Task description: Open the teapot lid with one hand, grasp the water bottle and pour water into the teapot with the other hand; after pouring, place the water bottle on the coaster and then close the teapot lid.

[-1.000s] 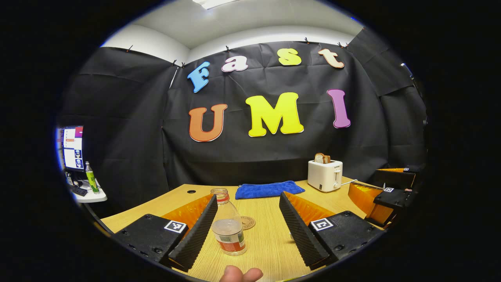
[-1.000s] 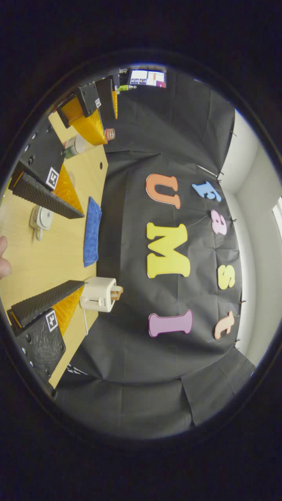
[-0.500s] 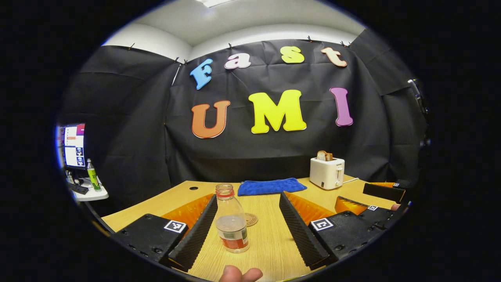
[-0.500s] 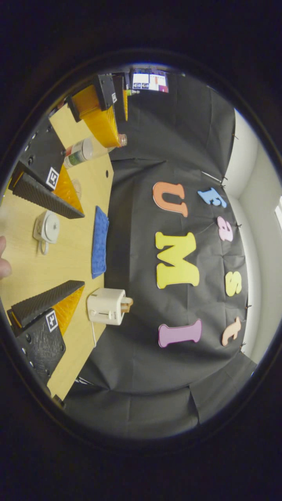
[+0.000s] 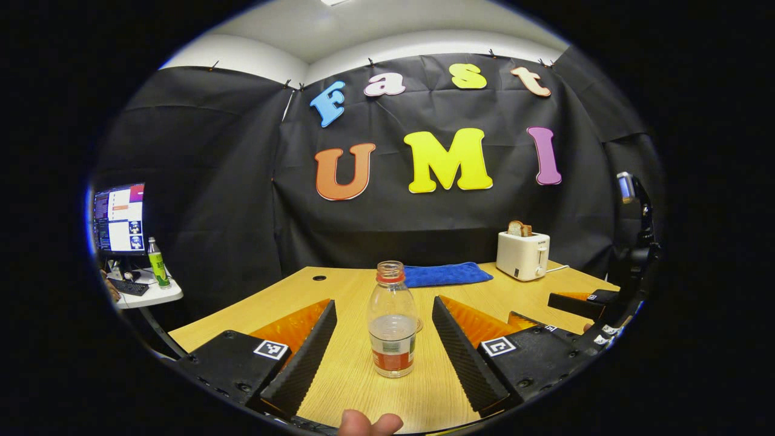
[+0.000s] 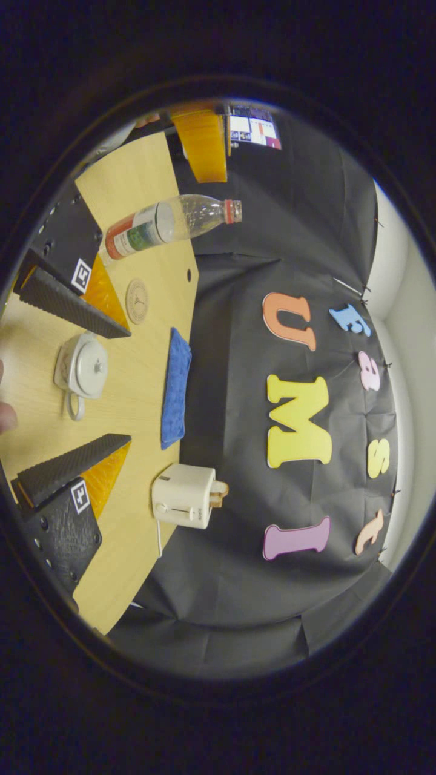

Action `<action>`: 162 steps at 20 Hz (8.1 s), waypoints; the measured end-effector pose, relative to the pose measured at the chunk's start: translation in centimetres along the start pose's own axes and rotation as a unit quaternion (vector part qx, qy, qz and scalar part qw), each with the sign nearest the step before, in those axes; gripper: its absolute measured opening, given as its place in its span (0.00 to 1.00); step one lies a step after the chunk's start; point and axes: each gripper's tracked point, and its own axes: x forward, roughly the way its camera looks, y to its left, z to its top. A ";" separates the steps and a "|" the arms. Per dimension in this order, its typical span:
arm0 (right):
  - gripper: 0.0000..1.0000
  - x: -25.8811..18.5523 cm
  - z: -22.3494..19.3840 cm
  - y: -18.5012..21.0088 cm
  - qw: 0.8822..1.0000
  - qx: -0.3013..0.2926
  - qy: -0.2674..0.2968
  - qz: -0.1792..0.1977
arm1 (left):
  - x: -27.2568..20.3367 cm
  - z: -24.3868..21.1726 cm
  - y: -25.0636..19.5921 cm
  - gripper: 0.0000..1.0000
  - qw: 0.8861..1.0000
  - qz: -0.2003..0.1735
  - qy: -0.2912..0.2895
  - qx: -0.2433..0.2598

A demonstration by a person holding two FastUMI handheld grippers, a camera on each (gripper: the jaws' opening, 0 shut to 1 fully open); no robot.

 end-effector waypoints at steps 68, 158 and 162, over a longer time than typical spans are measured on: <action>0.00 -3.1 1.7 -6.8 1.000 -0.024 0.015 -0.001 | 7.5 -8.4 0.8 0.76 0.984 -0.030 0.104 0.144; 0.00 -7.2 -1.9 -15.8 0.999 0.009 0.017 -0.028 | 10.2 -2.9 -6.0 0.74 0.540 -0.014 0.057 0.839; 0.00 -7.3 -2.0 -16.0 0.999 0.011 0.016 -0.030 | 10.2 -2.7 -6.0 0.74 0.533 -0.012 0.057 0.844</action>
